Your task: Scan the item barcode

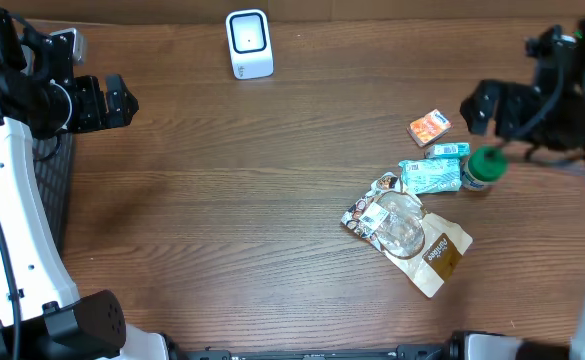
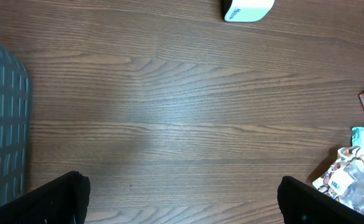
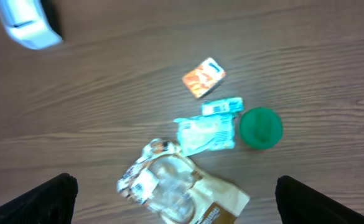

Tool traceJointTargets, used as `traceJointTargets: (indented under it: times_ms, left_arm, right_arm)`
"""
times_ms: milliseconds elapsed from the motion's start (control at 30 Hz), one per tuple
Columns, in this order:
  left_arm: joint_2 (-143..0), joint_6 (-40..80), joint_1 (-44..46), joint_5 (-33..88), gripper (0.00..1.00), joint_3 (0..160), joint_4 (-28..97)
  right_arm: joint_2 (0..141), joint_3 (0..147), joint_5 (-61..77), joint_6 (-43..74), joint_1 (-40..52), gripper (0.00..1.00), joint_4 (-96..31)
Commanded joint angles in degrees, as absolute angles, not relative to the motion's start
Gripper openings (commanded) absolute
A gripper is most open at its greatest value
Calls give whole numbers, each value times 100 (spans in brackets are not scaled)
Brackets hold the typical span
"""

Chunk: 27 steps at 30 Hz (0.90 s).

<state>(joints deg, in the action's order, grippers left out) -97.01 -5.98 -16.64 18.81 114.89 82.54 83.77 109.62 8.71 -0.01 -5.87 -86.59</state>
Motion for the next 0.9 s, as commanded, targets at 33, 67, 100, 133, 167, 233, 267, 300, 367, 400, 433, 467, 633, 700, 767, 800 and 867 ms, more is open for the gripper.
traceJointTargets:
  times_ms: [33,67,100,133,167,233,267,300,367,400,433,467,633,700,767,800,867]
  left_arm:
    - [-9721,-622,-1686,1887,100,11513,8246]
    - [-9721,-622,-1686,1887,100,11513,8246]
    - [-9721,-622,-1686,1887,100,11513,8246]
    - [-9721,-622,-1686,1887,100,11513,8246]
    - [-9721,-622,-1686,1887,100,11513,8246]
    - [-9721,-622,-1686,1887,99,11513,8246]
    - [-9721,-622,-1686,1887,100,11513,8246]
    - [-9721,-622,-1686,1887,100,11513,8246]
    - [-9721,-622,-1686,1887,100,11513,8246]
    - [-9721,-622,-1686,1887,100,11513,8246]
    - [-9721,-622,-1686,1887,100,11513,8246]
    - [-9721,-622,-1686,1887,100,11513,8246]
    - [-9721,-622,-1686,1887,100,11513,8246]
    - [-9721,-622,-1686,1887,100,11513,8246]
    - [-9721,-622,-1686,1887,100,11513,8246]
    - [-9721,-622,-1686,1887,100,11513,8246]
    - [-9721,-622,-1686,1887,100,11513,8246]
  right_arm:
    - [7688,11126,1415,25,-574,100,-8910]
    - [7550,11126,1529,25,-574,100,-9028]
    - [7448,11126,1594,25,-574,100,-9131]
    - [7349,11126,1647,25,-574,100,-9249]
    - [7251,11126,1688,25,-574,100,-9386]
    - [7107,11126,1684,25,-574,100,-9594]
    - [7059,11126,1682,23,-574,100,-9668]
    - [7022,11126,1682,23,-574,100,-9703]
    - [6973,11124,1678,23,-576,100,-9703]
    - [6976,11124,1678,23,-576,100,-9703]
    - [6976,11124,1678,23,-576,100,-9703]
    - [6978,11124,1678,23,-576,100,-9703]
    - [7008,11124,1680,23,-576,100,-9677]
    - [7008,11124,1660,23,-576,100,-9605]
    - [7011,11120,1660,21,-576,100,-9483]
    - [7024,11093,1662,23,-572,100,-9380]
    - [6947,10958,1660,19,-569,100,-9037]
